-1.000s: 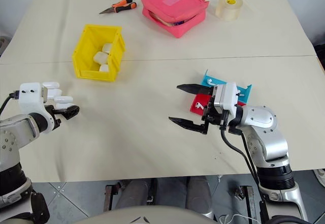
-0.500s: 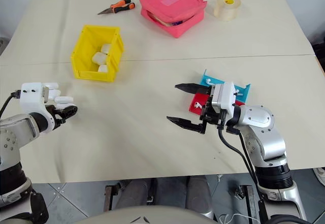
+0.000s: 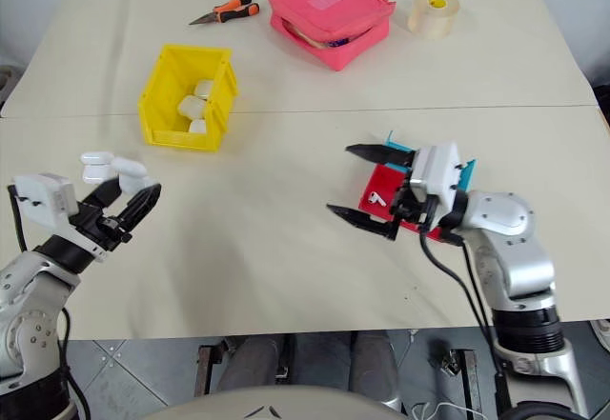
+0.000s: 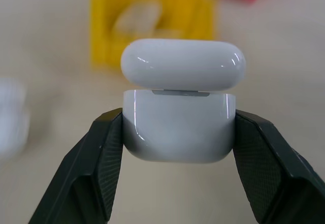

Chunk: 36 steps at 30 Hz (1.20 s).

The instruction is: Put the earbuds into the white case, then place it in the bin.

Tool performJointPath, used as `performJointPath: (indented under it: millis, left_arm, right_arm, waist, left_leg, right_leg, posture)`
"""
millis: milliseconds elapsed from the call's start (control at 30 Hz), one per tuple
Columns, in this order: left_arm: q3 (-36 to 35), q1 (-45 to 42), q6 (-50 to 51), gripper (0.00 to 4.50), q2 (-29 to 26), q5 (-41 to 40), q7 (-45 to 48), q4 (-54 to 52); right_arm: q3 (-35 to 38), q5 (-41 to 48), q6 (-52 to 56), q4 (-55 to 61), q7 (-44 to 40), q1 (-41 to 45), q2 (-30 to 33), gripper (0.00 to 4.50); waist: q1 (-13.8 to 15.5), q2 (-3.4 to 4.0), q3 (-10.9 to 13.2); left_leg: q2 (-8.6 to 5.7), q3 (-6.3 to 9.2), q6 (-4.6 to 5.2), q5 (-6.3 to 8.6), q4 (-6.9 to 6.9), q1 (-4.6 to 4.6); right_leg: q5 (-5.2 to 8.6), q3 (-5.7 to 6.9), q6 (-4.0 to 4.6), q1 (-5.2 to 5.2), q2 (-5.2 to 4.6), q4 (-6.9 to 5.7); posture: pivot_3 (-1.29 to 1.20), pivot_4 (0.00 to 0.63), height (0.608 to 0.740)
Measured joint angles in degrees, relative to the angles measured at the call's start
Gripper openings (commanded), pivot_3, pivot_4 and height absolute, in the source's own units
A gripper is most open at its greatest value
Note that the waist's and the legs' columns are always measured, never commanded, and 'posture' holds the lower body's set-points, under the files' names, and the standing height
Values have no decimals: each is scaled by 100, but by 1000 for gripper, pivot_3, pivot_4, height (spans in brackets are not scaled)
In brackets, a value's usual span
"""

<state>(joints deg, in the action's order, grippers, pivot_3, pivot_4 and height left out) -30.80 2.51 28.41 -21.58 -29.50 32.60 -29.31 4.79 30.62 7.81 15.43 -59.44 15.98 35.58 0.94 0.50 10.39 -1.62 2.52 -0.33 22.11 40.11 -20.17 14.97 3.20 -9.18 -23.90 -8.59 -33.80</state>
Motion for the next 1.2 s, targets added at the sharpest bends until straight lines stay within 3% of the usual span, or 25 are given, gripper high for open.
performJointPath:
  millis: [200, 467, 667, 800, 1000, 1067, 1200]
  left_arm:
    - [1373, -398, -1067, 2790, 444, -129, 1087, 416]
    - [2985, -1632, -2512, 2790, 1380, -35, 2367, 2228]
    - [3487, -2272, -3061, 2790, 1999, -57, 3008, 3232]
    - [3647, -2330, -3180, 2790, 2058, -155, 3431, 3312]
    - [3659, -2328, -3236, 2790, 2024, -178, 3598, 3439]
    - [3659, -2255, -3236, 2790, 1958, -177, 3582, 3401]
    - [3682, -2160, -3234, 2790, 1853, -172, 3549, 3353]
  right_arm:
    - [480, -52, 19, 253, 78, -704, 487, 4500]
    - [1832, -124, 120, 981, 519, -2335, 705, 4500]
    - [2908, -127, 142, 1140, 531, -3707, 658, 4500]
    - [3216, -125, 157, 1152, 495, -4229, 619, 4500]
    - [3127, -80, 701, 1407, 554, -4207, 943, 4500]
    - [2657, 92, 1548, 1640, 737, -3688, 1572, 4500]
    - [1785, 298, 2671, 1971, 1014, -2664, 2239, 4500]
  waist:
    - [65, 1, 0]
    - [62, 1, -1]
    - [67, 0, -1]
    - [31, 2, -2]
    - [48, 4, -3]
    - [11, 5, -4]
    - [78, 8, -5]
  left_leg:
    - [-8, -24, 7, 3, 3, -3]
    - [-9, -35, 15, -1, 2, 1]
    - [-9, -40, 25, -1, 3, 5]
    - [-6, -49, 27, 0, 0, 12]
    - [-6, -50, 29, 0, 4, 13]
    - [-2, -54, 30, 0, 4, 20]
    - [4, -32, 27, -1, 7, 6]
  right_leg:
    - [-1, 14, -1, 12, -1, 4]
    - [-4, 18, -7, 20, 1, 7]
    - [-8, 16, -15, 30, 1, 17]
    - [-9, 9, -16, 31, 2, 18]
    - [-9, 3, -17, 33, 2, 19]
    - [-11, -5, -20, 32, 2, 19]
    - [-8, 21, -15, 31, 5, 23]
  posture:
    - [0, 150, 740]
    - [0, 150, 740]
    - [0, 150, 740]
    - [0, 150, 740]
    - [0, 150, 740]
    - [0, 150, 740]
    - [0, 150, 740]
